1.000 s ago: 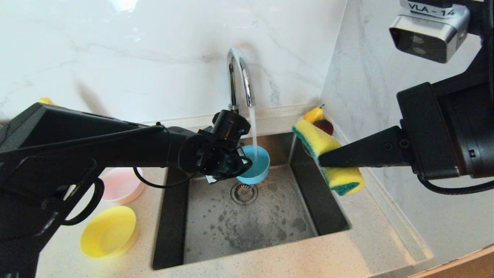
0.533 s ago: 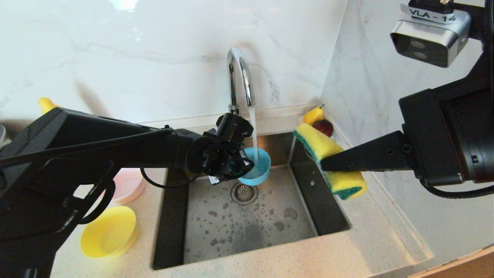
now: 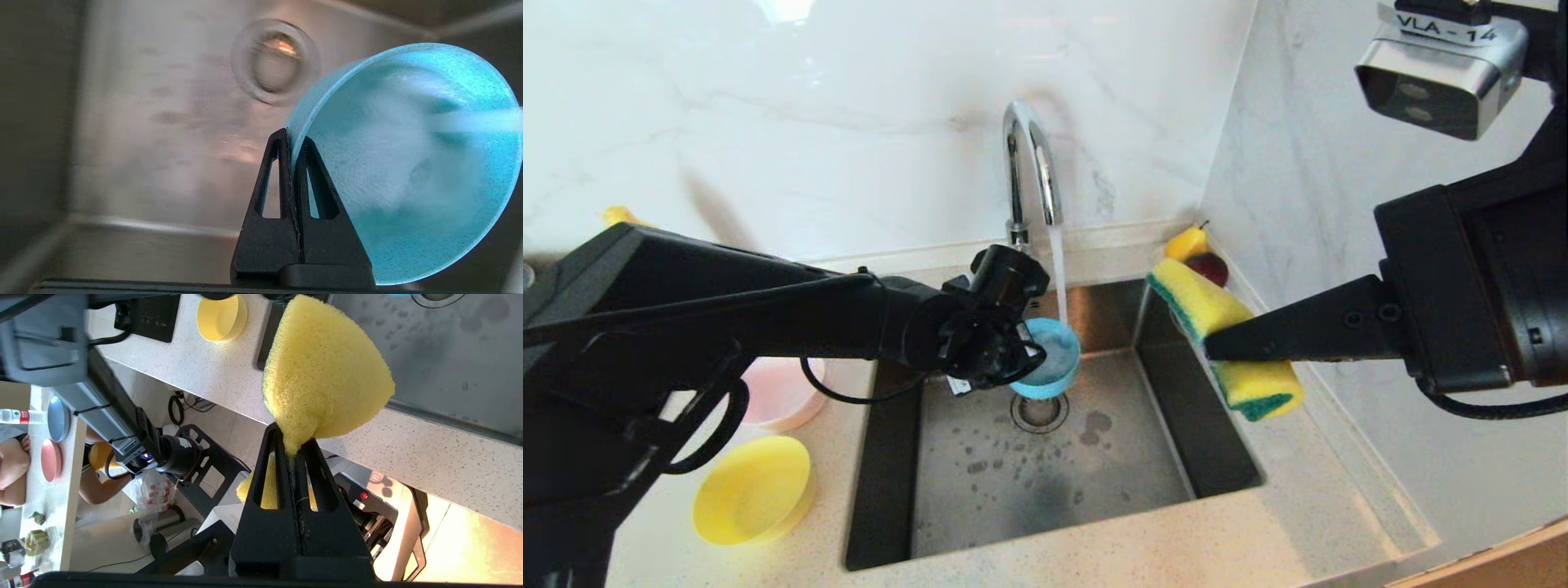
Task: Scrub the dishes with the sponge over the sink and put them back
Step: Rinse the bowl
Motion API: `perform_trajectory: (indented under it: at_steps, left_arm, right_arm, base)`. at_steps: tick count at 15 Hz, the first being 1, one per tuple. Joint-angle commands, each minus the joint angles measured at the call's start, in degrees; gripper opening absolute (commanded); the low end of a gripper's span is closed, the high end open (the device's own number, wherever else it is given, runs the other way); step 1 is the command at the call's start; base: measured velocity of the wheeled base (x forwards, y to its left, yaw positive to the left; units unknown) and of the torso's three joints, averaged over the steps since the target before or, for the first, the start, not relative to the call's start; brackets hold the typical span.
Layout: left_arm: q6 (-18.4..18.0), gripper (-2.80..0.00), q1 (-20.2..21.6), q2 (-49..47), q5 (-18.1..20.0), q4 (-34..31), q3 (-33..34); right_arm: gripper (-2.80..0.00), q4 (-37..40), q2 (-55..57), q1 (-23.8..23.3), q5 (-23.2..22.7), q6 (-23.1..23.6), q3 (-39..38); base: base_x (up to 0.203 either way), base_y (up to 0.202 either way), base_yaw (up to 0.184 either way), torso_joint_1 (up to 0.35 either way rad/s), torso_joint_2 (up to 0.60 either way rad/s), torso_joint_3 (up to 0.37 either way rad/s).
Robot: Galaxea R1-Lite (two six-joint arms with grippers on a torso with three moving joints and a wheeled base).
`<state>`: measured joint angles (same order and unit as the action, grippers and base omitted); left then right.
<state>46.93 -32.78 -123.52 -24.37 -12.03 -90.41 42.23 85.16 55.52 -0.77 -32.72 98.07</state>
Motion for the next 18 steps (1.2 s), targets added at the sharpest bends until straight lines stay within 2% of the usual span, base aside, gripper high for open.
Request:
perform_trajectory:
  at_steps: [1,4,6,8,10,12,14,15,17,18]
  left_arm:
    - [-1.14,-2.8,0.83,6.21,-1.46,0.27,4.18]
    - [-6.2,-2.8,2.46,16.84,-2.69,3.0,10.09]
    - [-12.39,-2.8,3.27,24.12,-3.85,8.7,15.94]
    - [-21.28,-2.8,4.39,29.67,-4.28,21.09,23.53]
    - [-30.08,-2.8,6.33,32.21,-4.35,34.24,28.18]
    - [-34.32,-2.8,7.78,32.99,-3.95,44.27,30.89]
    - [-35.62,-2.8,8.79,32.93,-1.78,51.26,32.15]
    - [-36.37,-2.8,9.17,33.35,1.29,53.6,32.66]
    - [-40.05,-2.8,9.92,35.06,6.56,58.61,34.18]
    - [-41.68,-2.8,10.15,35.25,7.57,60.84,34.39]
  right_arm:
    - [-2.8,0.17,-0.01,-0.06,-0.06,-0.27,-0.4]
    - [-2.8,-3.38,-0.15,-0.07,0.15,-0.15,-2.68]
    - [-2.8,-4.63,-0.26,-1.53,0.08,-0.22,-3.58]
    - [-2.8,-4.7,-0.17,-2.94,-0.33,-0.41,-3.76]
    - [-2.8,-4.69,-0.33,-3.64,-0.48,-0.42,-4.78]
    - [-2.8,-4.7,-0.15,-3.75,-0.54,-0.42,-5.55]
    - [-2.8,-4.7,-0.17,-3.75,-0.46,-0.42,-5.7]
    - [-2.8,-4.78,-0.09,-3.75,-0.46,-0.33,-5.61]
    - [-2.8,-4.78,0.02,-3.8,-0.55,-0.33,-5.64]
    - [-2.8,-5.03,0.09,-3.76,-0.55,-0.33,-5.79]
  base:
    - [0.0,0.0,0.0,0.0,0.0,0.0]
    - [0.0,0.0,0.0,0.0,0.0,0.0]
    - [0.0,0.0,0.0,0.0,0.0,0.0]
    - [0.0,0.0,0.0,0.0,0.0,0.0]
    - [0.0,0.0,0.0,0.0,0.0,0.0]
    - [0.0,0.0,0.0,0.0,0.0,0.0]
    - [0.0,0.0,0.0,0.0,0.0,0.0]
    - [0.0,0.0,0.0,0.0,0.0,0.0]
    - [0.0,0.0,0.0,0.0,0.0,0.0]
    - [0.0,0.0,0.0,0.0,0.0,0.0]
